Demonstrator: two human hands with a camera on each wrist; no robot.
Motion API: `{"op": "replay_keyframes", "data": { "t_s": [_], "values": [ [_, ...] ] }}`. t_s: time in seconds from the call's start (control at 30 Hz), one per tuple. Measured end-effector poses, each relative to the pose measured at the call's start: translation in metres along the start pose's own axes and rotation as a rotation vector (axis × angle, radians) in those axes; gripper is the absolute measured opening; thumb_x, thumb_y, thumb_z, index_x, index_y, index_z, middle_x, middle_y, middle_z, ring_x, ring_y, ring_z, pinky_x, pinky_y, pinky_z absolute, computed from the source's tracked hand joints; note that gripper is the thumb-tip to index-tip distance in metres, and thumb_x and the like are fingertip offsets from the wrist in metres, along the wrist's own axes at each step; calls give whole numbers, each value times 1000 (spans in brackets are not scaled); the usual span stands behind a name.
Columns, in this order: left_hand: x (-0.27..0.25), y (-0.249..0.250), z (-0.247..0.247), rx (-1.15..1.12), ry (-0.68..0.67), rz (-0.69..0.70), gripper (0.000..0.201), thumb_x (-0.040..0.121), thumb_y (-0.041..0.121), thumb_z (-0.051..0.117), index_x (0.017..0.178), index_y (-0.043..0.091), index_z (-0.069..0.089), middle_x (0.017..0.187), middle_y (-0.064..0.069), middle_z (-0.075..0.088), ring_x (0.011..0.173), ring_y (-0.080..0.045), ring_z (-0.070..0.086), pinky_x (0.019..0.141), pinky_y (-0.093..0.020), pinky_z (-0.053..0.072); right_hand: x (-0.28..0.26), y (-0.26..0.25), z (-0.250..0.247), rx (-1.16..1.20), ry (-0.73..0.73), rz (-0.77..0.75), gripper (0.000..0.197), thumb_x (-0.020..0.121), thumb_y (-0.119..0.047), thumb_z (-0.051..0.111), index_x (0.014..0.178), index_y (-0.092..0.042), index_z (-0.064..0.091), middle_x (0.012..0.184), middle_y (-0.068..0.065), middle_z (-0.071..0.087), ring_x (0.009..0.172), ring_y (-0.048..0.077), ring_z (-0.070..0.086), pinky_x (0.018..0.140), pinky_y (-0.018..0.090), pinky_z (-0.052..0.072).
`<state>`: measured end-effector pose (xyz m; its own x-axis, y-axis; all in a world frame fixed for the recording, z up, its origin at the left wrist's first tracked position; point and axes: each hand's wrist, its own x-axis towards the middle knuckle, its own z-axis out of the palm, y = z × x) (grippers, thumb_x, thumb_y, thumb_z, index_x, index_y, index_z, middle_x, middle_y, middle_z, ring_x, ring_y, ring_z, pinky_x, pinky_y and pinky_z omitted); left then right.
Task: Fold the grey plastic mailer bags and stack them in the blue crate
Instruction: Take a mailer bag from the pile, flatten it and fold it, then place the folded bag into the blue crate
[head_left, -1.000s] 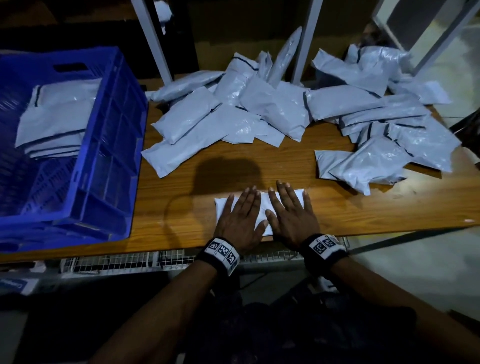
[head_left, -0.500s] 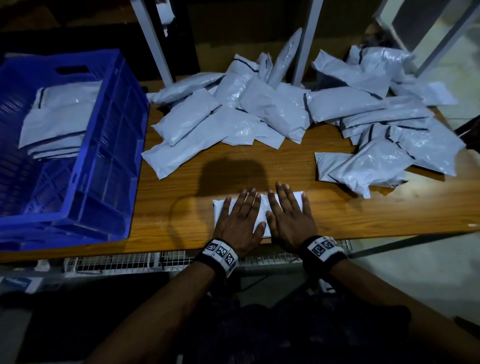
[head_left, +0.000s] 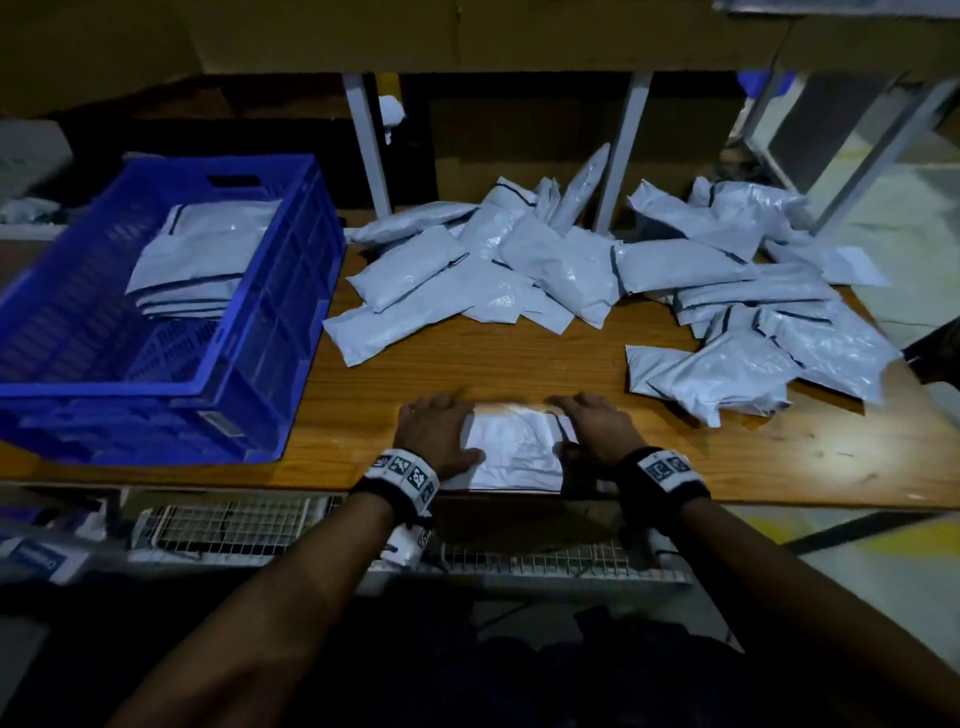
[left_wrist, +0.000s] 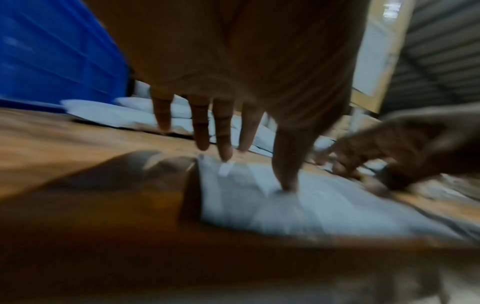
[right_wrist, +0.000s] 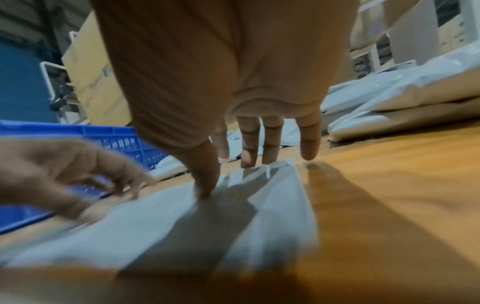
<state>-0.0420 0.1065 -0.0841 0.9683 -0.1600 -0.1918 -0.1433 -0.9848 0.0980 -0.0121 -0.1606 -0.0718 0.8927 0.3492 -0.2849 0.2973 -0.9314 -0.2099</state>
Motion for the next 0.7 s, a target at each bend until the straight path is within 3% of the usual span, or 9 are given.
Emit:
{"op": "replay_keyframes", "data": {
  "t_s": [0.1,0.2,0.3,0.37,0.43,0.5,0.6,0.7],
  "values": [
    [-4,-7,-8,15,-97,-61,83,75,74,69,146,37,46,148,-5,41,136,-35,33,109,-51,30,4,-4,-15,-9,-53,8,80,76,-52,82,145,-28,51,135,7,53,125,35,47,98,45,49],
    [-14,-15,-12,-76,-81,-112,73,70,66,79,134,40,54,129,-5,44,124,-34,37,102,-47,36,3,-12,-32,71,-15,-127,52,76,-38,86,121,-17,70,116,12,63,106,34,60,82,37,50],
    [-30,-30,-27,-329,142,-119,43,71,39,85,107,30,64,112,-5,54,109,-34,52,87,-44,47,-1,-22,-50,191,130,-277,22,87,-23,78,108,-17,73,106,6,66,97,29,64,79,39,52],
    [-49,-45,-51,-465,282,-105,29,71,23,83,94,23,64,94,-5,61,89,-33,62,70,-40,49,-4,-37,-65,260,215,-375,22,89,-18,76,110,-23,72,108,0,67,97,21,63,83,39,54],
    [-72,-60,-85,-485,423,-110,25,73,25,78,89,22,59,78,-2,62,74,-31,63,59,-36,45,-2,-62,-86,274,263,-456,30,85,-11,77,111,-25,72,106,-3,68,97,19,63,82,37,54],
    [-95,-79,-118,-498,553,-128,30,74,31,82,91,20,60,76,-1,64,72,-26,63,60,-36,46,1,-96,-108,285,348,-490,31,81,-11,74,107,-26,74,98,-5,67,92,22,65,76,40,54],
    [-116,-118,-154,-644,601,-169,36,72,29,90,99,21,68,84,0,70,77,-13,64,71,-33,50,7,-145,-126,338,495,-548,31,73,-12,70,100,-27,74,95,-2,69,88,26,66,71,43,56],
    [-137,-181,-176,-651,647,-103,44,70,51,83,99,20,73,91,8,67,82,4,60,76,-23,48,19,-203,-125,346,585,-585,30,76,-11,67,101,-26,75,96,-3,69,86,25,65,68,40,55]
  ]
}}
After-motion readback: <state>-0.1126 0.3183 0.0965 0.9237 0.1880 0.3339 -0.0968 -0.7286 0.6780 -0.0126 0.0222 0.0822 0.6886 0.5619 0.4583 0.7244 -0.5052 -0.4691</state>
